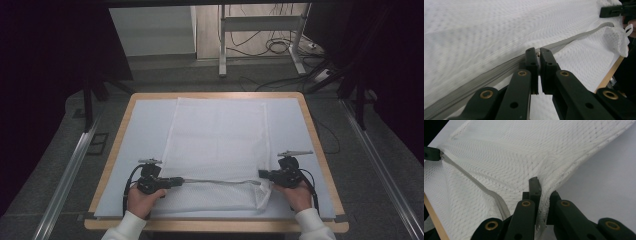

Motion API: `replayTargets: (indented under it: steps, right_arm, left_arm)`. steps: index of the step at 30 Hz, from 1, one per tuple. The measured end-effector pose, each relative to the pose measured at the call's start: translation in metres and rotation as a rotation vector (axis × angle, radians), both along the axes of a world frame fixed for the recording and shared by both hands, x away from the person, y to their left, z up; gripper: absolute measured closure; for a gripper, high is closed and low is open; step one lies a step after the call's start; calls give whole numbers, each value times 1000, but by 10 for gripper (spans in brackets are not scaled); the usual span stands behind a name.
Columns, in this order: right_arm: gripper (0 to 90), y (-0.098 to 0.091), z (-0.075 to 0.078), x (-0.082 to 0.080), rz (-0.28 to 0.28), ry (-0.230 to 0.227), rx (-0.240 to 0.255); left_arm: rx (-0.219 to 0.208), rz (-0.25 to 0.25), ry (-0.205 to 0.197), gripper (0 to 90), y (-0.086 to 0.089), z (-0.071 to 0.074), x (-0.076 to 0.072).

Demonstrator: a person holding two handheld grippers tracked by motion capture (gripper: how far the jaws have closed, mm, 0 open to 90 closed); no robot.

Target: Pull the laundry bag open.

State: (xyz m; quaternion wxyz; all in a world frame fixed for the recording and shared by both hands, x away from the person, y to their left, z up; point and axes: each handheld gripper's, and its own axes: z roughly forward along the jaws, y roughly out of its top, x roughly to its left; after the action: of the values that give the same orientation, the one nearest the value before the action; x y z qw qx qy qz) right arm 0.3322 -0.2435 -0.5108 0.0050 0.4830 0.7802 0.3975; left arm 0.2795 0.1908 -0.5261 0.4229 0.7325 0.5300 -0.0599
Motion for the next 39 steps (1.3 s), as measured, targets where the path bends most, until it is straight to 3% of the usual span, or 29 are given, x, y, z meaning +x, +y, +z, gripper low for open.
replayTargets:
  steps: [17, 25, 32, 35, 39]
  right_arm:
    - [878, 0, -1, 0, -2, 2, -12]
    - [878, 1, -2, 0, 0, 3, -15]
    - [878, 1, -2, 1, -1, 6, -28]
    - [878, 0, -3, 2, -4, 8, -11]
    - [878, 3, -4, 1, 7, 13, -21]
  left_arm:
    - [-3, 77, -1, 865, 45, 0, -15]
    - [37, 96, -9, 865, 58, -2, -18]
    - [63, 144, -7, 865, 73, -3, -21]
    - [33, 144, 7, 865, 81, -6, -23]
    - [47, 141, 7, 864, 81, -6, -24]
